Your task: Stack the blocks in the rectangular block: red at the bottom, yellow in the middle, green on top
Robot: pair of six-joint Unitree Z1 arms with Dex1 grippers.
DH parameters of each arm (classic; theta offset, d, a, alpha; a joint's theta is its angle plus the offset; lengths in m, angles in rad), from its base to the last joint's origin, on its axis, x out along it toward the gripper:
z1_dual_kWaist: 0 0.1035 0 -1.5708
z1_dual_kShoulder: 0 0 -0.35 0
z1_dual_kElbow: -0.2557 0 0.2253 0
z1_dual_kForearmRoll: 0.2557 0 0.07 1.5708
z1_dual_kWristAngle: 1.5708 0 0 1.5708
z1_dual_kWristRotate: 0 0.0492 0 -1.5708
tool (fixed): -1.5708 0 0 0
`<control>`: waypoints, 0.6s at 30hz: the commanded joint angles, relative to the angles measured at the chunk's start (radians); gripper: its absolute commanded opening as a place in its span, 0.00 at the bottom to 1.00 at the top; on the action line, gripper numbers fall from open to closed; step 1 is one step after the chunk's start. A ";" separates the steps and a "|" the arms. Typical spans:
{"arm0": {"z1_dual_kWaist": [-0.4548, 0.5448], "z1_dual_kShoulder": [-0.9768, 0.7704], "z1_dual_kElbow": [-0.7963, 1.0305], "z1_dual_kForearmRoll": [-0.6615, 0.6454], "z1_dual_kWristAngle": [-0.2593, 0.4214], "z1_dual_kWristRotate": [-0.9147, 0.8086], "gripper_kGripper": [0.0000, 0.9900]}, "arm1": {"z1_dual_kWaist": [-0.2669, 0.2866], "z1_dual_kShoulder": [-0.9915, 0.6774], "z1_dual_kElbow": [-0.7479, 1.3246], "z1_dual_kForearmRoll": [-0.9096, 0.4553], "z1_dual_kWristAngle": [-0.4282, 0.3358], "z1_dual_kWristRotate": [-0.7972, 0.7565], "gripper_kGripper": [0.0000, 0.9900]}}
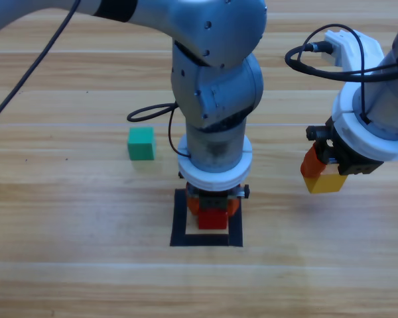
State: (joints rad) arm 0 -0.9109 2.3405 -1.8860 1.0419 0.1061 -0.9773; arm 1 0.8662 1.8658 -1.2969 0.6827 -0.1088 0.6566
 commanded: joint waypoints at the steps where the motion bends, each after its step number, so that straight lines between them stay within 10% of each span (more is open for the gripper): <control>1: -0.019 0.029 0.019 0.017 0.007 -0.034 0.44 | 0.023 0.059 -0.007 0.008 0.014 -0.002 0.22; 13: -0.029 -0.024 0.039 0.037 0.007 -0.092 0.97 | 0.023 0.059 -0.005 0.008 0.014 -0.002 0.22; 18: -0.036 -0.058 0.039 0.044 0.018 -0.113 1.00 | 0.023 0.053 -0.009 0.008 0.011 -0.002 0.22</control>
State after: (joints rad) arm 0 -0.9156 2.3330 -1.8677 1.0726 0.1062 -1.0679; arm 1 0.8662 1.8658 -1.2969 0.6827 -0.1088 0.6566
